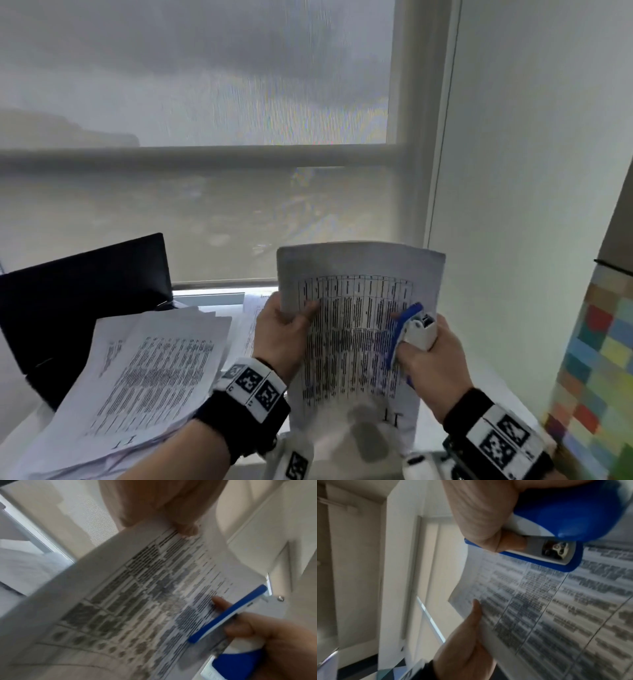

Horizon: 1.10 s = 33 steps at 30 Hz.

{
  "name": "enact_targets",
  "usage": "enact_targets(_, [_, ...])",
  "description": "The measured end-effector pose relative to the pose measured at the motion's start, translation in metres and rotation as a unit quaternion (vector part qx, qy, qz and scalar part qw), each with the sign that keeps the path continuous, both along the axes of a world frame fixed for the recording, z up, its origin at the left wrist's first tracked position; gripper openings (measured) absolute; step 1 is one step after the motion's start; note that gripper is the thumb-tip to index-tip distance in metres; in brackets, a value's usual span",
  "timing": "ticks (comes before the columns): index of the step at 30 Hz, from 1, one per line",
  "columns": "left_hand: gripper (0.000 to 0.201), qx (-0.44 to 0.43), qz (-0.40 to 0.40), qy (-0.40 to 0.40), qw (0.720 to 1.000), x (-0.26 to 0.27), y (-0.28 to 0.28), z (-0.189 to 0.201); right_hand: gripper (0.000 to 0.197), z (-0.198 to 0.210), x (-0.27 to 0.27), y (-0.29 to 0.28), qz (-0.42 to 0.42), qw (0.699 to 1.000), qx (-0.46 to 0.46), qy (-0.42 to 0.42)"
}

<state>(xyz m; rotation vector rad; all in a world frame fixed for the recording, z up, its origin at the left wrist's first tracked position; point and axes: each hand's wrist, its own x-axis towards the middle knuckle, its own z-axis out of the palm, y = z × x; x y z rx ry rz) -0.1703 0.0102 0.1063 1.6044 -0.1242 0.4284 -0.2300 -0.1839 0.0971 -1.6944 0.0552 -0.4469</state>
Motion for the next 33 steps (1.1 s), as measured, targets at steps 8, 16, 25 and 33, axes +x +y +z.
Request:
enact_targets(8, [0.016,0.036,-0.044,0.045,0.997,-0.003,0.006,-0.010,0.029,-0.006,-0.003,0.000,0.031,0.996,-0.082,0.033])
enact_targets(16, [0.009,-0.012,0.018,0.017,1.000,-0.002,0.005,-0.013,0.035,-0.011,0.001,0.006,-0.001,0.996,-0.081,0.040])
enact_targets(25, [0.015,-0.069,0.024,-0.010,0.997,0.001,0.007,-0.005,0.028,-0.010,0.000,0.001,0.014,0.997,-0.072,0.026])
enact_targets(33, [0.008,-0.004,-0.004,-0.029,1.000,0.005,0.007,-0.003,0.031,-0.011,0.007,0.000,0.005,0.999,-0.039,0.009])
